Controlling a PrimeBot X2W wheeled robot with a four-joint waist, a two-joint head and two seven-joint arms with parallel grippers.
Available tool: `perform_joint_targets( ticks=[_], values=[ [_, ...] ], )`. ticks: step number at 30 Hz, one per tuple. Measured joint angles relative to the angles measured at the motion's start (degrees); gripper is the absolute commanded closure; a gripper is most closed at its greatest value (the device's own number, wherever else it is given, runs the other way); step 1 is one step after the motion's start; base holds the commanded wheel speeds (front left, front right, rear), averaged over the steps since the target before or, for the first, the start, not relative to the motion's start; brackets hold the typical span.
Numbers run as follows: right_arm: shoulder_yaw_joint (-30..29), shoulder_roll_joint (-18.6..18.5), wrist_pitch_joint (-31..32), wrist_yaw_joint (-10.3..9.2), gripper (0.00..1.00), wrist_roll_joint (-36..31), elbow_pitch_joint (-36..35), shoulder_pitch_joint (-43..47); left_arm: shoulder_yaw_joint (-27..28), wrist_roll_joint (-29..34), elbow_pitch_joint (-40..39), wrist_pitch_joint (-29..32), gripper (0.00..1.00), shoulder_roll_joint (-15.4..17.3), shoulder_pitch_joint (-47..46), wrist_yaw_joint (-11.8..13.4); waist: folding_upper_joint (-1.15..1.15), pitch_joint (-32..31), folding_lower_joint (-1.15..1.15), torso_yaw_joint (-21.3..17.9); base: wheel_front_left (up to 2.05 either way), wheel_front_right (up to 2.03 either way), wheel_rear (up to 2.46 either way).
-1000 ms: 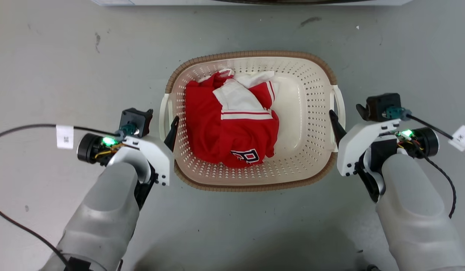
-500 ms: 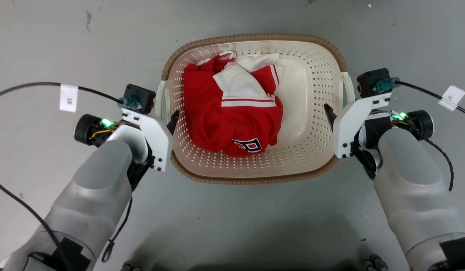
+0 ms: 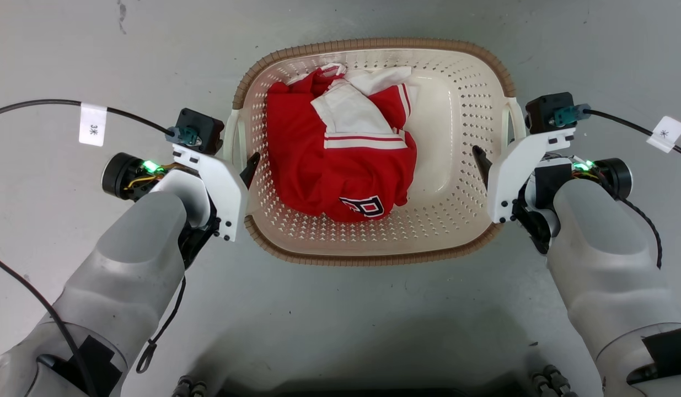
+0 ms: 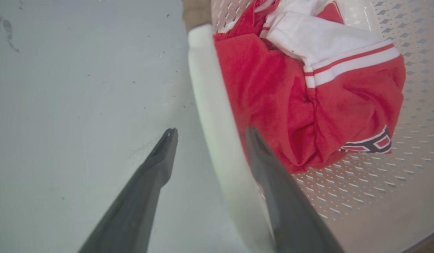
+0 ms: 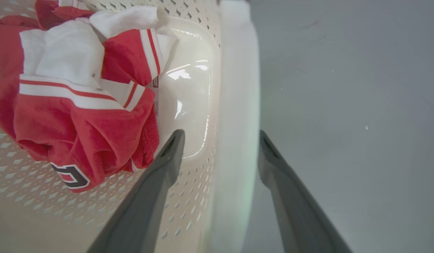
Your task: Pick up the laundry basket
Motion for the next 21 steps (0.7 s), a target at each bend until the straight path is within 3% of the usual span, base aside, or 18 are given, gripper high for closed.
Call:
perform_joint_targets(
  ticks=[2, 3, 4, 5, 7, 21],
  values=[
    [0.5, 0.0, -0.5, 0.0, 0.0, 0.5, 0.9, -0.5, -1.0, -0.8, 0.1, -0.2, 0.0, 0.0, -0.3, 0.0, 0.0, 0.1, 0.0, 0.0, 0.0, 0.0, 0.0],
    [0.7, 0.0, -0.7, 0.0, 0.0, 0.6, 1.3, -0.7, -1.6, -1.3, 0.2, -0.2, 0.31, 0.0, -0.3, 0.0, 0.0, 0.1, 0.0, 0.0, 0.0, 0.0, 0.0],
    [1.0, 0.0, -1.0, 0.0, 0.0, 0.7, 1.7, -0.9, -2.1, -1.9, 0.2, -0.2, 0.98, 0.0, -0.3, 0.0, 0.0, 0.1, 0.0, 0.0, 0.0, 0.0, 0.0],
    [1.3, 0.0, -1.1, 0.0, 0.54, 1.3, 2.1, -1.1, -2.6, -2.5, 0.1, -0.1, 1.0, 0.0, -0.3, 0.0, 0.0, 0.2, 0.0, 0.1, 0.0, 0.0, 0.0],
    [1.9, 0.0, -1.4, 0.0, 1.0, 1.7, 3.0, -1.4, -3.7, -3.6, -0.1, -0.1, 1.0, 0.0, -0.3, 0.0, 0.0, 0.2, 0.0, 0.1, 0.0, 0.0, 0.0],
    [4.0, 0.2, -1.5, 0.0, 1.0, 0.8, 6.9, -2.8, -10.8, -10.6, -1.8, 0.4, 1.0, 1.0, -0.4, 0.0, 0.0, -3.3, 0.0, 0.0, 0.0, 0.0, 0.0]
  ],
)
